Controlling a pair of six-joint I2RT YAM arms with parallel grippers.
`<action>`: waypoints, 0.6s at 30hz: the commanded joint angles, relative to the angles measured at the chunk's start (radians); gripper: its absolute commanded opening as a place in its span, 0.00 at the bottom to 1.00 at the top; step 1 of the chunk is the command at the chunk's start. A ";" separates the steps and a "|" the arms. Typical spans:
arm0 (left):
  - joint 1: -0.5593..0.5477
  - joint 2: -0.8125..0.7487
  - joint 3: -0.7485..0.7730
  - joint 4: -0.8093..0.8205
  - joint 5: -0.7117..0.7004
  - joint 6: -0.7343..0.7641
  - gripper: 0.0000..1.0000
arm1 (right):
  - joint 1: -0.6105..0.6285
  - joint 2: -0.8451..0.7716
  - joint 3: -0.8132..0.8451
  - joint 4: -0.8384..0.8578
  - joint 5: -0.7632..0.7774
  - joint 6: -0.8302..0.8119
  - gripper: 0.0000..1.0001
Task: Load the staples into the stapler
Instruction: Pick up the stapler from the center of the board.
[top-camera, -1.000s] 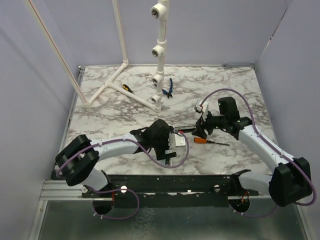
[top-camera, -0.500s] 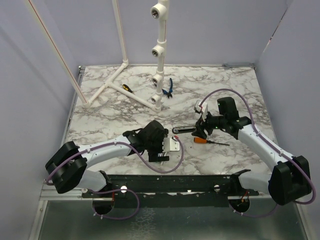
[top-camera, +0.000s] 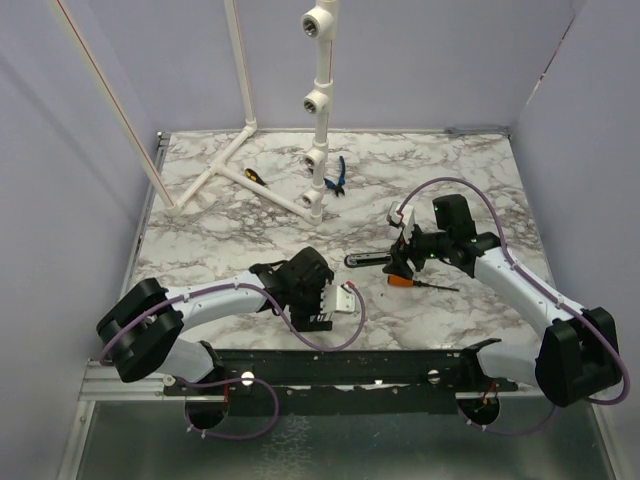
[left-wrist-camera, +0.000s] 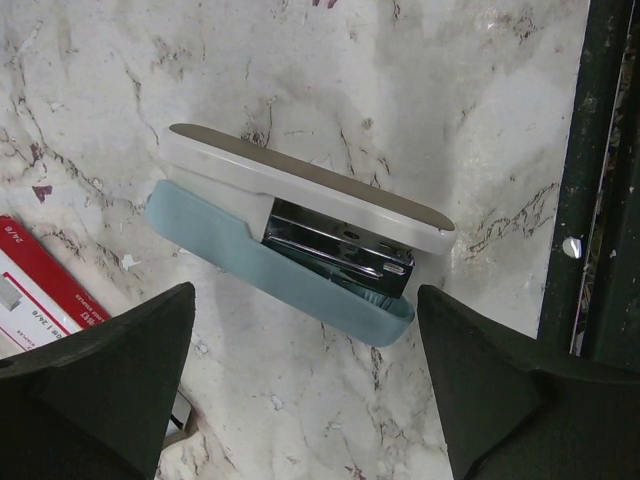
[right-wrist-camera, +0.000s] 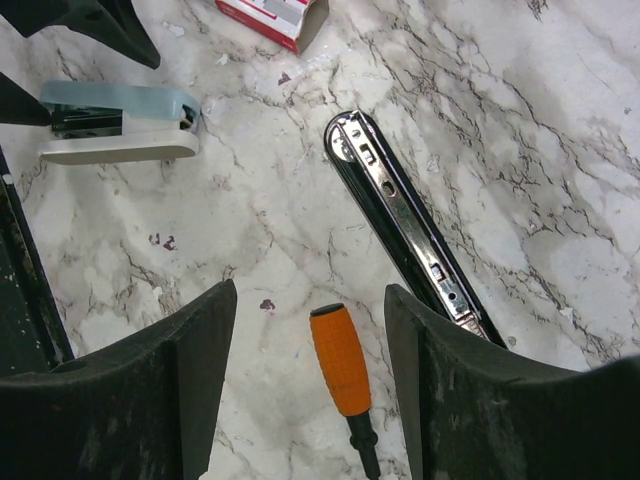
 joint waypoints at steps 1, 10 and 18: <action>0.006 0.027 -0.017 0.011 0.021 0.011 0.90 | -0.004 0.010 0.015 -0.024 -0.028 -0.012 0.65; 0.017 0.045 -0.037 0.087 0.018 0.026 0.73 | -0.004 0.007 0.007 -0.027 -0.067 -0.033 0.65; 0.023 0.069 -0.009 0.152 -0.007 0.054 0.37 | -0.004 0.033 0.015 -0.029 -0.085 -0.036 0.65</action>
